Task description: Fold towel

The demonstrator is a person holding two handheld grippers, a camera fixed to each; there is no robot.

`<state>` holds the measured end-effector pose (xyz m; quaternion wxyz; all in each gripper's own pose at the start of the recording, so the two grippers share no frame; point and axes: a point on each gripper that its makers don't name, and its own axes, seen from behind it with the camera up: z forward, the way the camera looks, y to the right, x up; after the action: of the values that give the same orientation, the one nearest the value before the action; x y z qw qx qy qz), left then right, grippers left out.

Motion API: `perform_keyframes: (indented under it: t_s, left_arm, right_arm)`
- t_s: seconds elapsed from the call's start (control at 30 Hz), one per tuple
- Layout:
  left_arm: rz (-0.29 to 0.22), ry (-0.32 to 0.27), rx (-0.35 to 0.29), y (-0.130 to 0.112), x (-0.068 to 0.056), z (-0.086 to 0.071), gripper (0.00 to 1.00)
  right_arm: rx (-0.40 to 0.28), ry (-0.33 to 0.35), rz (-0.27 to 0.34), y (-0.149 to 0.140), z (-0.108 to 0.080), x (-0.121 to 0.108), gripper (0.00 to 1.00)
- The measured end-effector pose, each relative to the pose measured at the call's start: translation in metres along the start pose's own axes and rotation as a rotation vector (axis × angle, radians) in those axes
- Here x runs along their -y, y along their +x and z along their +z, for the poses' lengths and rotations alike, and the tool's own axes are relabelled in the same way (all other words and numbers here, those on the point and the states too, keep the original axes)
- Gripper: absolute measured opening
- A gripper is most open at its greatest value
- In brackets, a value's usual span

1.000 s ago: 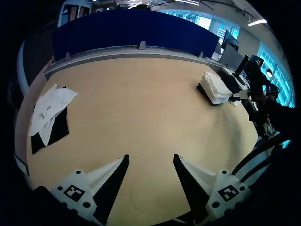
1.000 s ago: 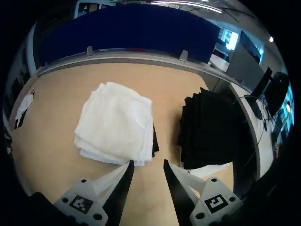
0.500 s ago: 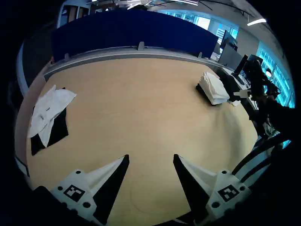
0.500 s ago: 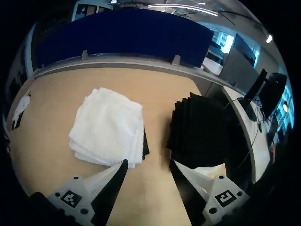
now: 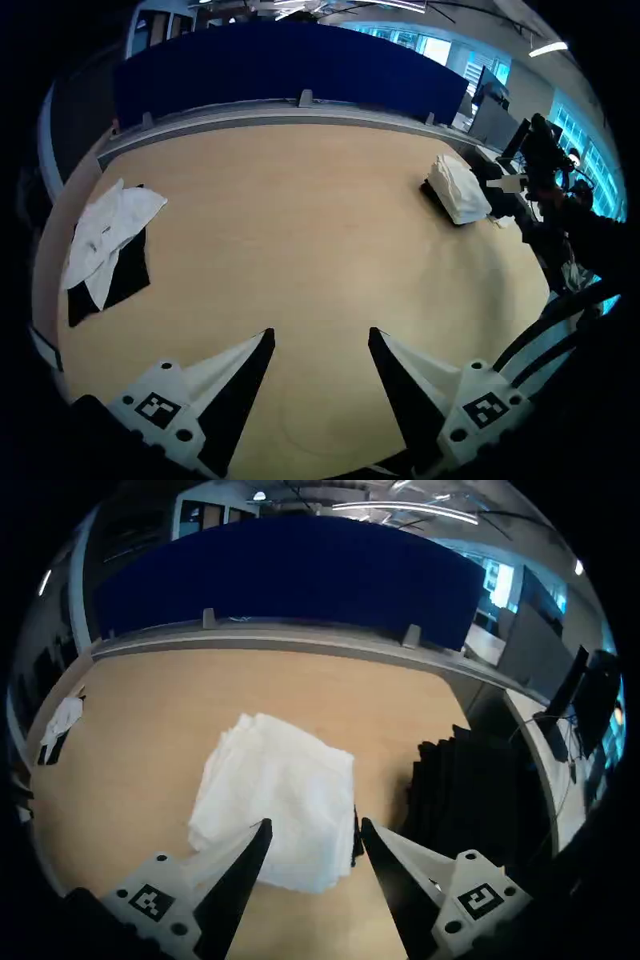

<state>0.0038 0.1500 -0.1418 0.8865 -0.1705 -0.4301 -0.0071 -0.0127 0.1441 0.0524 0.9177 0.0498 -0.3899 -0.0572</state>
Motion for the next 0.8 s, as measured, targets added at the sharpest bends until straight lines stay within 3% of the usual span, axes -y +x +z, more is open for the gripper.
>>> perform_keyframes:
  t_s: [0.4,0.8]
  left_arm:
    - [-0.021,0.032,0.003,-0.003,0.011,-0.003,0.87]
    - [-0.032,0.043,0.016,-0.006,0.011,-0.001,0.87]
  right_arm:
    - [0.005,0.066,0.006,0.019,0.034,0.024,0.86]
    - [0.027,0.055,0.004,0.023,0.058,0.013,0.86]
